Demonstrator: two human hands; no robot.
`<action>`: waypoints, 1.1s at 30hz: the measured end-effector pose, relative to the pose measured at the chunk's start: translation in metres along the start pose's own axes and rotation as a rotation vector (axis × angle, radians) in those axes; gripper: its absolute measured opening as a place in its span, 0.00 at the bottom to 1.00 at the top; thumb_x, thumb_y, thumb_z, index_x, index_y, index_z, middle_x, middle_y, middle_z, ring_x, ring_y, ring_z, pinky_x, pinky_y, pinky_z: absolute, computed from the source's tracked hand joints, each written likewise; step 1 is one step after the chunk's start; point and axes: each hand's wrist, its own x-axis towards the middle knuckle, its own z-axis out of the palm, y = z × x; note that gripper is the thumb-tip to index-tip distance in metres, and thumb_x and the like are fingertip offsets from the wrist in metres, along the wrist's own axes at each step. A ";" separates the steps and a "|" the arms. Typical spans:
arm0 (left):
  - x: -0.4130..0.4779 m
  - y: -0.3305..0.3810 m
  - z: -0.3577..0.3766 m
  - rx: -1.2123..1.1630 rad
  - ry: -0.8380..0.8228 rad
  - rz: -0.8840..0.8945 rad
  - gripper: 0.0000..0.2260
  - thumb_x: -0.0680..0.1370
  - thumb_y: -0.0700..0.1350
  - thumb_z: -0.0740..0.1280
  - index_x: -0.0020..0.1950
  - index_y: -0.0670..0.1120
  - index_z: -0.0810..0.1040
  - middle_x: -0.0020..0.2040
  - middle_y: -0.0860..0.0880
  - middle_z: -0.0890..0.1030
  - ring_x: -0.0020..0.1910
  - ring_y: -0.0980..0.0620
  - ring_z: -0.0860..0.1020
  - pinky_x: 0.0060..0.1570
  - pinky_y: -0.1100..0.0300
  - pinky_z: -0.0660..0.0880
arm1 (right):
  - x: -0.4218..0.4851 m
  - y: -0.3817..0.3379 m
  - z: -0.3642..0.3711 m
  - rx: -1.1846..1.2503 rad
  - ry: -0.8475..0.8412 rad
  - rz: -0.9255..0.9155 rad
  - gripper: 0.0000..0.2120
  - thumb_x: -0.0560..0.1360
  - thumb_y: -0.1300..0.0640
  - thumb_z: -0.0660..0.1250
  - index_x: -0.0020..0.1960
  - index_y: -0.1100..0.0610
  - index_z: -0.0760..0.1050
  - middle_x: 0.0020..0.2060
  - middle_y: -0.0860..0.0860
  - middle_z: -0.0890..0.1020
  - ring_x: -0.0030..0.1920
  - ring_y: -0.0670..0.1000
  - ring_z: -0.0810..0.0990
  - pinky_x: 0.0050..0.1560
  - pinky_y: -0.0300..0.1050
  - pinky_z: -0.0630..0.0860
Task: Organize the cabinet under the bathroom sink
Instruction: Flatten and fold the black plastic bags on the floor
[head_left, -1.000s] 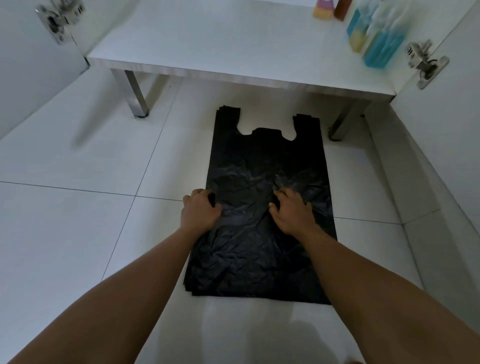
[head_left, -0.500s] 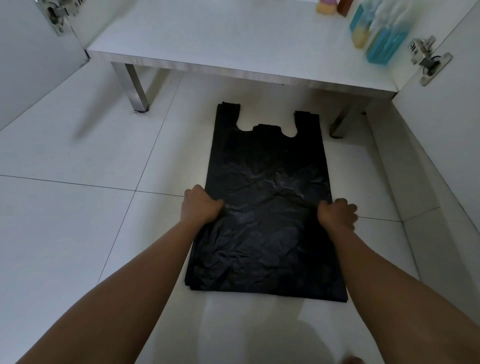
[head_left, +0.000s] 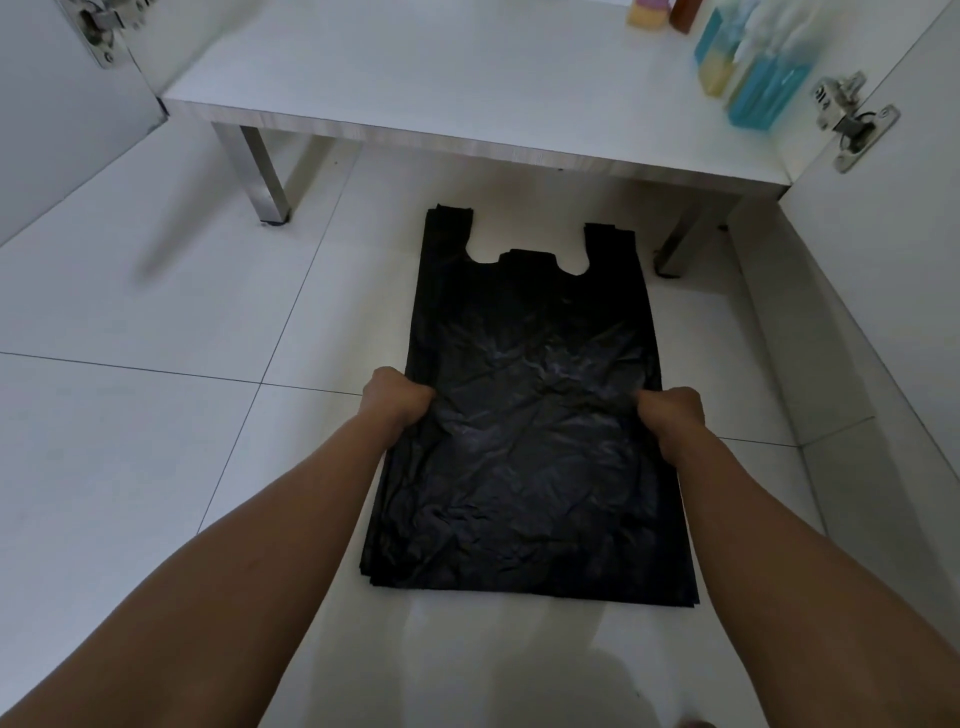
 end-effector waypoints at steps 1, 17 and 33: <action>0.001 0.000 0.001 0.030 -0.001 0.011 0.12 0.74 0.44 0.72 0.50 0.39 0.75 0.49 0.41 0.78 0.48 0.41 0.79 0.49 0.53 0.79 | 0.000 0.000 -0.001 -0.007 -0.012 -0.004 0.21 0.72 0.56 0.71 0.59 0.67 0.75 0.51 0.60 0.79 0.50 0.61 0.80 0.54 0.55 0.81; 0.005 -0.043 -0.086 -0.119 -0.104 -0.132 0.17 0.78 0.44 0.71 0.62 0.35 0.77 0.52 0.40 0.81 0.42 0.46 0.78 0.36 0.57 0.73 | -0.041 -0.026 0.041 -0.139 -0.478 -0.102 0.17 0.78 0.58 0.66 0.65 0.61 0.73 0.53 0.55 0.80 0.49 0.55 0.79 0.43 0.46 0.77; 0.000 -0.079 -0.118 0.146 -0.005 -0.057 0.17 0.72 0.48 0.78 0.45 0.35 0.81 0.43 0.39 0.82 0.42 0.40 0.82 0.44 0.47 0.83 | -0.046 -0.022 0.053 -0.584 -0.461 -0.143 0.17 0.72 0.55 0.76 0.53 0.63 0.74 0.41 0.57 0.79 0.37 0.53 0.78 0.33 0.44 0.73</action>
